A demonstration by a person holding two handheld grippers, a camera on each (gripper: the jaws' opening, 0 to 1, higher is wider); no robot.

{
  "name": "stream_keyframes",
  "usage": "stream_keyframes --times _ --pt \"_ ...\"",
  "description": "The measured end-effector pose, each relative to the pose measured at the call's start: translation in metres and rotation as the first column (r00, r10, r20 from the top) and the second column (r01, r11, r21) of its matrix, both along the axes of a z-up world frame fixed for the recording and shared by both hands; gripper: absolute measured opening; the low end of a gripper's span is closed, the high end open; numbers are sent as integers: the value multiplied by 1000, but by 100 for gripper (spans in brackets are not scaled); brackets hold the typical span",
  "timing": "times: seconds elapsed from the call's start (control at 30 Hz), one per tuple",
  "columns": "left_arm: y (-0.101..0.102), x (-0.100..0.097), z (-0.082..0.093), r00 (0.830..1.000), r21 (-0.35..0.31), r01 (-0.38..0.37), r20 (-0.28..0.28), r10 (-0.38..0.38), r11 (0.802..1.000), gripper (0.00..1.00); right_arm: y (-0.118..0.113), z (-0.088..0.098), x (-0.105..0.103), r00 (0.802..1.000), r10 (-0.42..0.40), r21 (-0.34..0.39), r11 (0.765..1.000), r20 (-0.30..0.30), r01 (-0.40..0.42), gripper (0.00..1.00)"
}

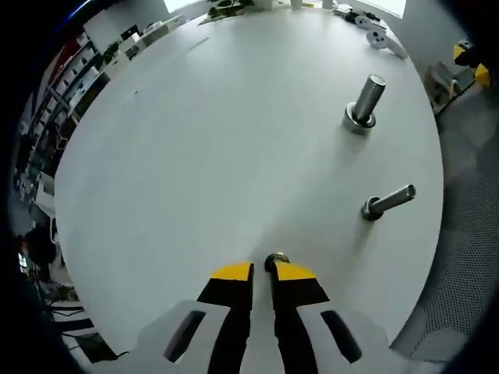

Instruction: Place the washer onto the threaded stud by aligning its center hole with the stud, sliding it down to the base, and recovering from edge contact or off-axis alignment until the washer reaches the visible bottom stop.

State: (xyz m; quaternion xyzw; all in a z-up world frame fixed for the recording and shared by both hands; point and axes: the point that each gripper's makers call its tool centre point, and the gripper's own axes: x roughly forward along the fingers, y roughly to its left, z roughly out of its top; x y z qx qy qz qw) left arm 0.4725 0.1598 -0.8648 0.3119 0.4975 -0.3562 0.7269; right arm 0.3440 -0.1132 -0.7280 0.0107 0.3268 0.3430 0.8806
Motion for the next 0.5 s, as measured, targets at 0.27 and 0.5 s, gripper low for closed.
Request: stream_keyframes --times 0.27,0.5 --pt "-3 -3 0 1000 8 16 -11 -16 1000 1 1 0 -1 1000 4 0 1000 -1 -4 23" --pt "-2 -5 1 999 -1 -40 -16 40 999 0 0 -1 -1 1000 2 -1 1000 1 -2 23"
